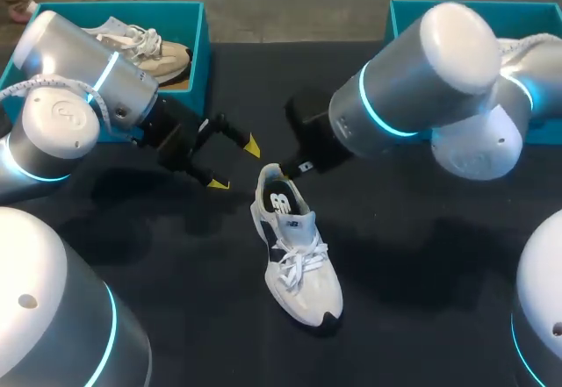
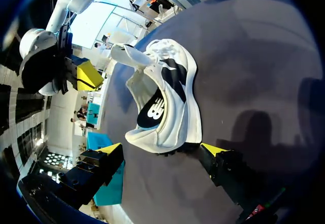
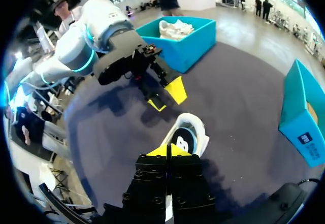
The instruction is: Take the shoe out of the shoebox, open the shoe tongue, remove and reinsert the insole, then place the shoe into the shoebox
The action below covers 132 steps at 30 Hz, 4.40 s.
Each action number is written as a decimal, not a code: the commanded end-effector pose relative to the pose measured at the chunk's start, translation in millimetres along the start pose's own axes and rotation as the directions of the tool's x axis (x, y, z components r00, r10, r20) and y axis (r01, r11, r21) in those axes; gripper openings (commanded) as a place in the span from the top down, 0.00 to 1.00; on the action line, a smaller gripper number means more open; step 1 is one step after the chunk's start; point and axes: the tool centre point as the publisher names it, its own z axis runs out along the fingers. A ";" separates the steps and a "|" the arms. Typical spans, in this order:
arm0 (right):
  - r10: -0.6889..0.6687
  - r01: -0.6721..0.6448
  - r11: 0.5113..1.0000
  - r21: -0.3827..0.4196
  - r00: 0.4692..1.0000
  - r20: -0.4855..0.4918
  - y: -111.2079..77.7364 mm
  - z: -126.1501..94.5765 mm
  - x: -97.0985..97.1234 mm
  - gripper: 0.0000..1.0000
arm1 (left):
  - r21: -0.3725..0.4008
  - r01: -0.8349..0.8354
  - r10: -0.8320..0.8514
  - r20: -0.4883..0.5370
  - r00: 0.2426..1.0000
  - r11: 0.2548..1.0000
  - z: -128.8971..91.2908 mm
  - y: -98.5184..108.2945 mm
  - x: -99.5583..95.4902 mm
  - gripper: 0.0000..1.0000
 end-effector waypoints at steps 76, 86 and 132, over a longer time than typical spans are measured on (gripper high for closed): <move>0.110 -0.182 0.980 0.075 0.821 0.560 -25.2 85.5 -31.8 1.00 | 0.088 0.249 -0.246 -0.043 0.968 0.964 -158.2 14.8 31.4 0.00; 0.089 -0.158 0.985 0.063 0.795 0.601 -21.5 91.2 -34.3 1.00 | 0.073 0.273 -0.270 -0.049 0.962 0.959 -166.2 13.6 36.2 0.00; 0.046 -0.137 0.983 0.120 0.824 0.565 -26.1 101.6 -43.2 1.00 | 0.071 0.285 -0.282 -0.050 0.958 0.956 -167.7 12.5 39.6 0.00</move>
